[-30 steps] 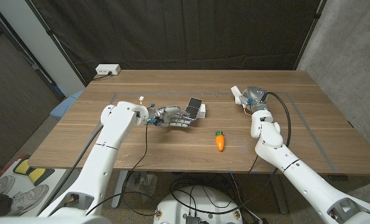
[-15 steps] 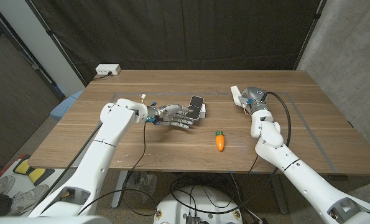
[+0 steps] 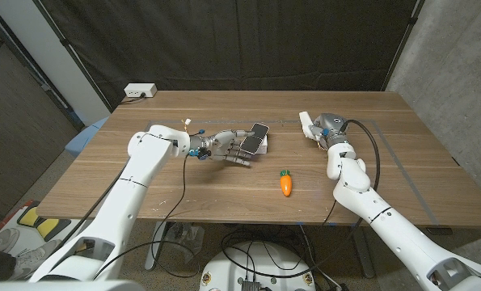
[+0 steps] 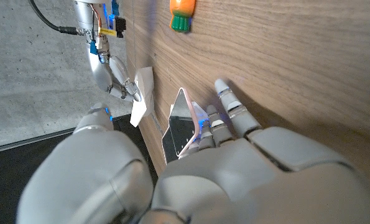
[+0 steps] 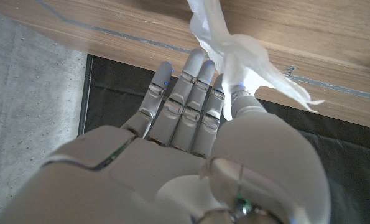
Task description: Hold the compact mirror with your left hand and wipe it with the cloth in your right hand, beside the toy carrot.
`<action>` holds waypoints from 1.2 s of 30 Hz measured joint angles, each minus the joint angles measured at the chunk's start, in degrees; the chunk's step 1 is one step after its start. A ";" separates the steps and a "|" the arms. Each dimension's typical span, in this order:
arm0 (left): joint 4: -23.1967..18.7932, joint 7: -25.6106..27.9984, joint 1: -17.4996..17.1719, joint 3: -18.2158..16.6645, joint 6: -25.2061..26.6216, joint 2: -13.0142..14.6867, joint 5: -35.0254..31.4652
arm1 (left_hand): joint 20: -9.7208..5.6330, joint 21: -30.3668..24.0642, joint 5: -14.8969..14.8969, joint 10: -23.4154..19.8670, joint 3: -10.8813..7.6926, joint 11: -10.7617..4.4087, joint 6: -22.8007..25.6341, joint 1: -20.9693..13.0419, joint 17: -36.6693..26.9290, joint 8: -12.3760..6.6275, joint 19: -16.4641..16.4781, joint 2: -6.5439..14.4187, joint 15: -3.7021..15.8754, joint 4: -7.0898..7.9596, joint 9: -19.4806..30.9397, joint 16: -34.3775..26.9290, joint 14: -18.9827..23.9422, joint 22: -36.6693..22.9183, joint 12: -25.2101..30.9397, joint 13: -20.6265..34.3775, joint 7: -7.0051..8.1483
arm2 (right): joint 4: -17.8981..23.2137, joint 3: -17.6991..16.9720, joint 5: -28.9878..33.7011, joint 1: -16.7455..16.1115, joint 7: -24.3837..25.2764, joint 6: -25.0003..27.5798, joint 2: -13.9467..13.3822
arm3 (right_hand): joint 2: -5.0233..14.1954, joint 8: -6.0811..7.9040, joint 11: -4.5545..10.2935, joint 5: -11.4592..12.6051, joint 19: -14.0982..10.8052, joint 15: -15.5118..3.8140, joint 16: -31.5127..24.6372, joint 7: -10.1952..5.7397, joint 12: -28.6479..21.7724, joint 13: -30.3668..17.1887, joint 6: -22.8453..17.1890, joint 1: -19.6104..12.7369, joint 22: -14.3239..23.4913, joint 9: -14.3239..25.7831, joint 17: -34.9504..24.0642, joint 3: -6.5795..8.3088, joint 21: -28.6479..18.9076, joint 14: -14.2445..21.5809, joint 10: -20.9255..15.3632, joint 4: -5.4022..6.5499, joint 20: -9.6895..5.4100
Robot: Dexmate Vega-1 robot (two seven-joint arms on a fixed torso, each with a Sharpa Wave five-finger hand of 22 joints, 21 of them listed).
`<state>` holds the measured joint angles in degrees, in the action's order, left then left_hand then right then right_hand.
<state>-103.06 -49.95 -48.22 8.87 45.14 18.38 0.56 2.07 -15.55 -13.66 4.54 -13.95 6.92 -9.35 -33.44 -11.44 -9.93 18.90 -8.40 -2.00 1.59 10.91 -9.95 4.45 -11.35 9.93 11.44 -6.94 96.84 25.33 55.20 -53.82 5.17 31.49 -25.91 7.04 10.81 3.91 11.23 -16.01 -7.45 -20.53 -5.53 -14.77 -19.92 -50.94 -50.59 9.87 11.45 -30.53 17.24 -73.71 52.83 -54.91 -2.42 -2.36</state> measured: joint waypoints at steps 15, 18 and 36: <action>3.48 -5.16 2.28 0.71 -5.35 2.24 1.51 | 2.55 4.98 -0.98 5.58 2.74 4.07 -0.28 0.42 0.09 0.00 -23.18 3.79 -5.93 1.17 0.11 0.00 -14.38 -0.53 0.10 0.00 0.06 | 0.11 -1.20 -2.94 -0.95 3.45 -4.63 -0.67 | 0.20 0.45 -0.22 0.00 -0.01 0.00 0.00 0.23 0.00 -0.01 -0.23 0.66 0.00 0.01 0.27 0.12 0.49 0.44 -0.67 0.11 0.00; 3.48 -5.43 2.29 0.68 -5.51 2.31 1.70 | 3.13 4.98 -0.98 5.58 3.06 4.07 -0.28 0.03 -0.10 0.00 -25.64 4.21 -6.32 1.50 0.17 0.00 -14.39 -0.53 0.26 0.00 0.06 | 0.11 -1.38 -3.31 -1.08 4.17 -5.42 -0.73 | 0.31 0.45 -0.51 0.00 -0.01 0.00 0.00 0.23 0.00 -0.01 -0.23 0.77 0.00 0.01 0.27 0.16 0.49 0.44 -0.97 0.15 0.00; -4.96 3.18 -3.40 -6.74 2.05 -3.61 4.60 | 6.35 4.98 1.08 5.61 6.34 3.40 -0.59 10.81 -0.97 0.00 -28.75 10.80 -8.37 7.35 0.45 -0.01 -14.41 -2.02 0.50 0.17 0.37 | -0.23 -2.61 -4.57 -2.17 9.36 -9.42 -0.98 | 0.53 0.45 -0.28 0.00 -0.01 -0.32 0.00 0.42 0.00 -0.02 -0.86 0.98 0.01 -0.27 0.36 0.32 0.49 0.75 -1.78 0.30 0.00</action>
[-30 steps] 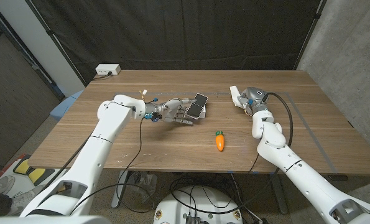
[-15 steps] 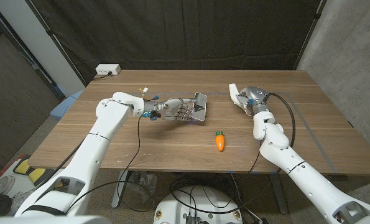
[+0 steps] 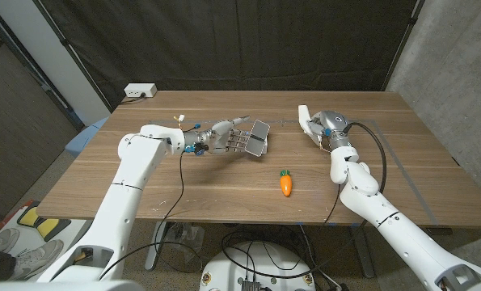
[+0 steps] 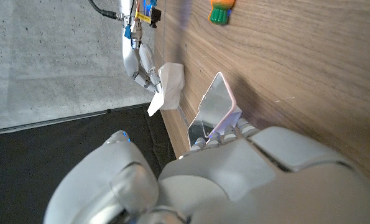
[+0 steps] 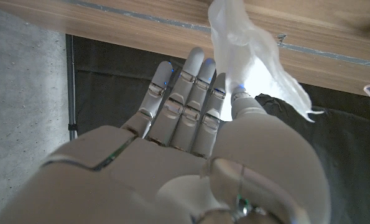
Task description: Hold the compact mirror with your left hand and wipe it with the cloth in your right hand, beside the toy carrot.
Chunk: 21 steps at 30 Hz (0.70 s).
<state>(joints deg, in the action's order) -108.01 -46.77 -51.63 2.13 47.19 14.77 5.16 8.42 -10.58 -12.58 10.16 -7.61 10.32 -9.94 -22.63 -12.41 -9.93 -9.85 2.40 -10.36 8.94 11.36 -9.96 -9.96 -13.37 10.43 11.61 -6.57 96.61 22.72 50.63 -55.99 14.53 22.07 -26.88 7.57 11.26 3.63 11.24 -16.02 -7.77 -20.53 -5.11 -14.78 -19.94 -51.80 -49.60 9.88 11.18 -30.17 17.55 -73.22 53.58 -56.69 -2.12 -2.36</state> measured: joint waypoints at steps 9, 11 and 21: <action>-2.86 3.84 -1.54 -1.71 1.90 -1.40 0.78 | 0.62 -0.33 0.30 -0.31 1.13 -0.31 0.01 2.04 0.00 0.89 0.00 0.67 0.00 0.14 0.00 -0.14 0.00 -0.10 -0.28 0.00 0.42 | 0.52 -0.21 0.00 -0.41 1.05 -0.44 0.14 | 0.00 0.40 0.08 0.00 0.00 0.20 0.00 0.00 0.00 0.00 0.00 0.00 0.00 0.00 0.17 0.25 0.33 0.20 -0.08 -0.25 0.00; -5.08 4.75 -3.09 -2.99 1.46 -2.33 0.89 | 0.62 -0.59 0.30 -0.27 1.29 -0.34 -0.06 2.02 0.00 0.89 0.00 0.64 0.00 -0.03 0.00 -0.45 0.00 -0.10 -0.28 0.00 0.77 | 0.68 -0.22 0.19 -0.48 1.49 -0.47 0.20 | -0.01 0.40 0.08 0.00 0.00 0.20 0.16 0.00 0.00 0.00 0.00 0.01 0.00 0.00 0.17 0.25 0.33 0.19 -0.08 -0.25 0.00; -6.12 7.35 -4.04 -3.72 -5.70 -2.81 1.38 | 0.16 -2.59 0.29 -0.46 2.08 -1.24 -0.07 3.37 0.17 -0.47 0.00 0.63 0.46 -0.49 -0.01 -1.65 0.01 -0.09 1.44 -0.16 2.00 | 3.23 -0.27 0.65 -0.89 1.67 -0.37 0.53 | -3.47 -0.91 -1.15 0.00 4.51 3.65 9.07 -0.58 4.42 2.85 12.61 7.45 0.01 0.17 5.33 -1.88 4.25 -15.10 16.75 1.85 0.68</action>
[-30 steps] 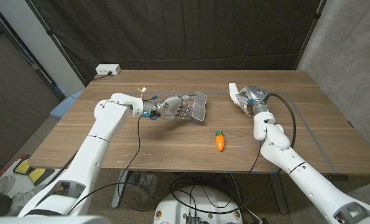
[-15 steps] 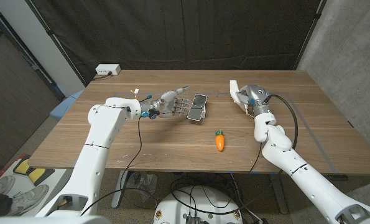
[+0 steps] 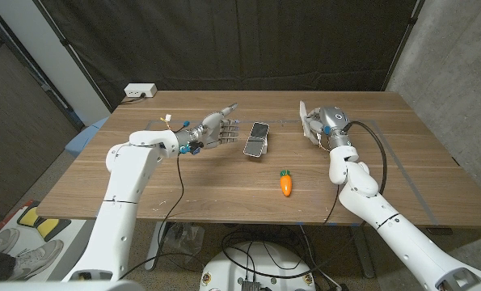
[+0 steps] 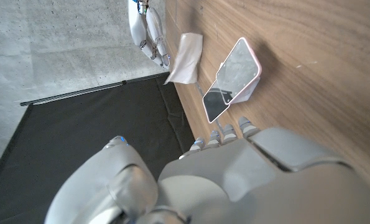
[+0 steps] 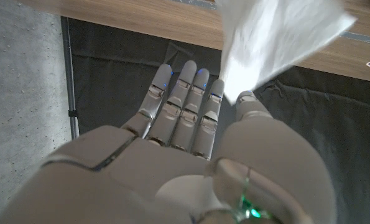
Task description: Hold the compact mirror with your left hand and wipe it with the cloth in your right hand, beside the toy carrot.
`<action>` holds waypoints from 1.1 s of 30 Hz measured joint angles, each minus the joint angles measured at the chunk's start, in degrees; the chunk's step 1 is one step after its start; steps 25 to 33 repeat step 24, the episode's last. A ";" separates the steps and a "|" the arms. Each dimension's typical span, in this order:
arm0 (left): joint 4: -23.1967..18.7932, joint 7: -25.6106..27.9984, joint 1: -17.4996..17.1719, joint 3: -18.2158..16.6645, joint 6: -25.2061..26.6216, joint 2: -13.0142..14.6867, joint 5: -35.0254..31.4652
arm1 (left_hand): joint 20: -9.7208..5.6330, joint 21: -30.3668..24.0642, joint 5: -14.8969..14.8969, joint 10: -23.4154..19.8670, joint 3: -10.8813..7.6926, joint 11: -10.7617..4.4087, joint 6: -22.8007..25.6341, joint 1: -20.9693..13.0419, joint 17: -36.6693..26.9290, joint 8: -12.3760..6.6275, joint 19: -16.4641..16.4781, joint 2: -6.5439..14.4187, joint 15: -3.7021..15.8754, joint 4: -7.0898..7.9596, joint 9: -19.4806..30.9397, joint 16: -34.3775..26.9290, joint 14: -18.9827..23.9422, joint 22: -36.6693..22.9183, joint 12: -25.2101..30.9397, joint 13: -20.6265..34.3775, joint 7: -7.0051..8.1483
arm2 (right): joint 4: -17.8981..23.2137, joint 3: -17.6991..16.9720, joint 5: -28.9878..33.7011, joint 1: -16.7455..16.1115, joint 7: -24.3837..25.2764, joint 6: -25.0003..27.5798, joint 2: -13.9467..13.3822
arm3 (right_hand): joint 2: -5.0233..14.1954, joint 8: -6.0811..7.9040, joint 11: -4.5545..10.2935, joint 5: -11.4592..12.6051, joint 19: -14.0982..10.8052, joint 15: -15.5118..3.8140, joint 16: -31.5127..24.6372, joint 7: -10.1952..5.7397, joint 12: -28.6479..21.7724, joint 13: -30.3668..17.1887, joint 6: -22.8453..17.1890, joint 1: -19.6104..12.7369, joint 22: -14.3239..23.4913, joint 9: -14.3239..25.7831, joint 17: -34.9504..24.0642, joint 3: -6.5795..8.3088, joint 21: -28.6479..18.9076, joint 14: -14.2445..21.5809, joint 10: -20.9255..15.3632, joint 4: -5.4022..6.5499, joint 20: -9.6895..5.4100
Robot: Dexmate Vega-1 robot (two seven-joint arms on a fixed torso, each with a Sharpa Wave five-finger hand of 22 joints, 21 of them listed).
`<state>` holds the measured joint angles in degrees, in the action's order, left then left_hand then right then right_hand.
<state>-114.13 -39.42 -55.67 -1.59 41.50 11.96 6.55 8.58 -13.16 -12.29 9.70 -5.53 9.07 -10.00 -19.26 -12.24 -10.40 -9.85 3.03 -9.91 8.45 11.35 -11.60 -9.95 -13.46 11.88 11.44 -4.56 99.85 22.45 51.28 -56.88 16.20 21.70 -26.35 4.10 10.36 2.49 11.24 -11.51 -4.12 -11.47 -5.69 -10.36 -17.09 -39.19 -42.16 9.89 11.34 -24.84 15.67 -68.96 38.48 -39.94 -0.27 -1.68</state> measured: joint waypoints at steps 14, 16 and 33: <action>-0.51 -1.29 -4.69 -5.70 -8.25 1.71 3.65 | -0.43 -0.84 -0.01 0.12 0.24 -0.48 0.11 -0.88 0.26 -0.44 0.00 -0.35 0.31 -0.24 -0.17 -0.08 0.31 0.15 0.72 0.00 0.88 | 5.65 1.04 4.50 -0.81 -10.64 8.35 1.07 | -2.98 -0.17 -4.48 1.34 14.50 4.44 1.31 1.07 -0.24 5.11 26.45 15.20 0.00 -0.16 6.09 -8.47 13.90 -27.10 28.28 5.22 6.38; 0.04 -1.90 -4.83 -6.31 -9.54 2.11 4.31 | -0.72 -0.85 -0.01 0.12 0.43 -0.48 0.18 -0.87 0.26 -0.44 -0.10 -0.34 0.53 -0.43 -0.17 -0.08 0.09 0.16 0.72 0.00 0.99 | 6.15 1.03 4.72 -1.09 -10.67 8.67 1.32 | -1.75 -0.18 -4.40 1.34 16.63 5.14 1.31 0.99 -0.24 5.34 27.44 16.43 0.00 -0.16 6.61 -8.39 15.58 -29.20 29.79 6.08 7.33; 3.03 -4.69 -5.10 -8.41 -15.13 3.74 7.03 | -1.80 -1.47 -0.01 0.15 0.62 -1.11 0.18 -1.16 0.53 -1.48 -0.11 -0.04 1.22 -0.63 -0.17 -0.08 -0.01 0.37 1.16 -0.27 1.60 | 8.30 0.26 5.84 -3.09 -6.98 8.96 3.06 | 0.26 0.74 -3.65 0.62 21.47 6.36 1.25 0.53 -1.40 5.91 27.30 18.41 0.00 -0.43 9.07 -8.31 22.71 -34.86 31.45 6.29 10.21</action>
